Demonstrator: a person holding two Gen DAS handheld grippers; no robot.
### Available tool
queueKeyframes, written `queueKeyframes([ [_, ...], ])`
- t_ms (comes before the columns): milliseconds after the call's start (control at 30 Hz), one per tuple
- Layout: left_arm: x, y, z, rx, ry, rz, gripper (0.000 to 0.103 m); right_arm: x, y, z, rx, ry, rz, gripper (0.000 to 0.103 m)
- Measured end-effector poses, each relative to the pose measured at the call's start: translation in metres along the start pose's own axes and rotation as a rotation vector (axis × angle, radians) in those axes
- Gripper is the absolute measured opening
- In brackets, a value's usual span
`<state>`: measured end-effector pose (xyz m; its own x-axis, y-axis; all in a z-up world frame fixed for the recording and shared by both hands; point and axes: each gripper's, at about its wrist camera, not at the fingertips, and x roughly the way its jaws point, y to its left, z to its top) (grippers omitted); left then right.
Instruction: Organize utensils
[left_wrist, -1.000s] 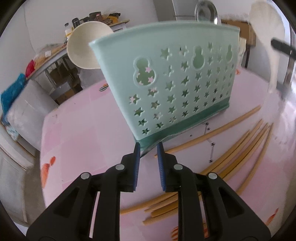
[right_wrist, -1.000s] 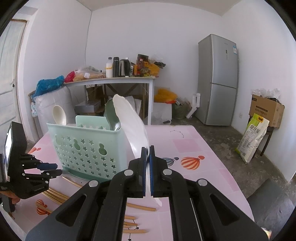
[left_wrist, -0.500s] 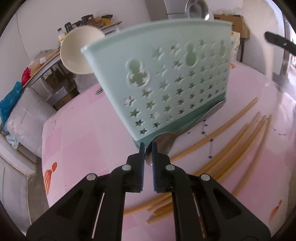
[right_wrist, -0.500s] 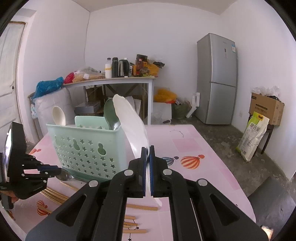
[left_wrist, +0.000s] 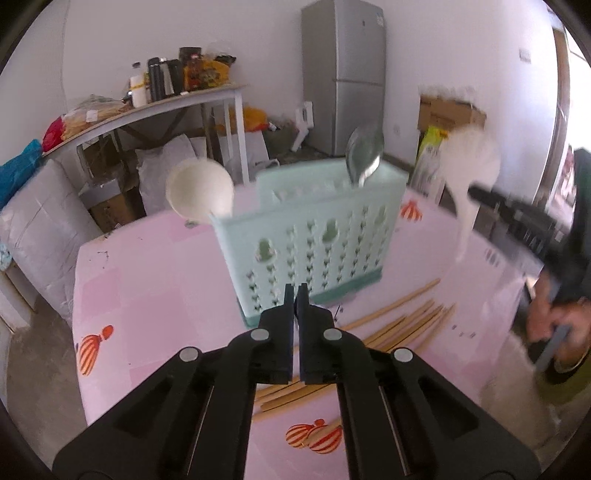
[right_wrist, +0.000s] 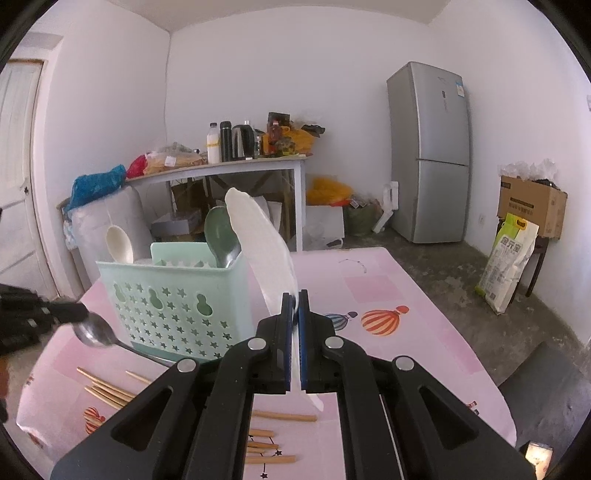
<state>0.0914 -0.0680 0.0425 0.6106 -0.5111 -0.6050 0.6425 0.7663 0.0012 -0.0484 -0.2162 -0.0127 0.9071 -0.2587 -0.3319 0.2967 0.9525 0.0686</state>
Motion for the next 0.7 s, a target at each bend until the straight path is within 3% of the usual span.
queueKeyframes([
  [267,-0.069,0.020,0.041,-0.100,-0.170,-0.021,0.000,-0.001,-0.006,-0.001,0.035,-0.003,0.011,0.003],
  [467,-0.102,0.029,0.083,-0.068,-0.335,0.073,0.000,-0.004,-0.006,-0.001,0.038,-0.011,0.017,0.003],
  [700,-0.084,0.023,0.106,0.016,-0.358,0.192,0.000,-0.004,-0.010,0.000,0.047,-0.014,0.015,0.003],
])
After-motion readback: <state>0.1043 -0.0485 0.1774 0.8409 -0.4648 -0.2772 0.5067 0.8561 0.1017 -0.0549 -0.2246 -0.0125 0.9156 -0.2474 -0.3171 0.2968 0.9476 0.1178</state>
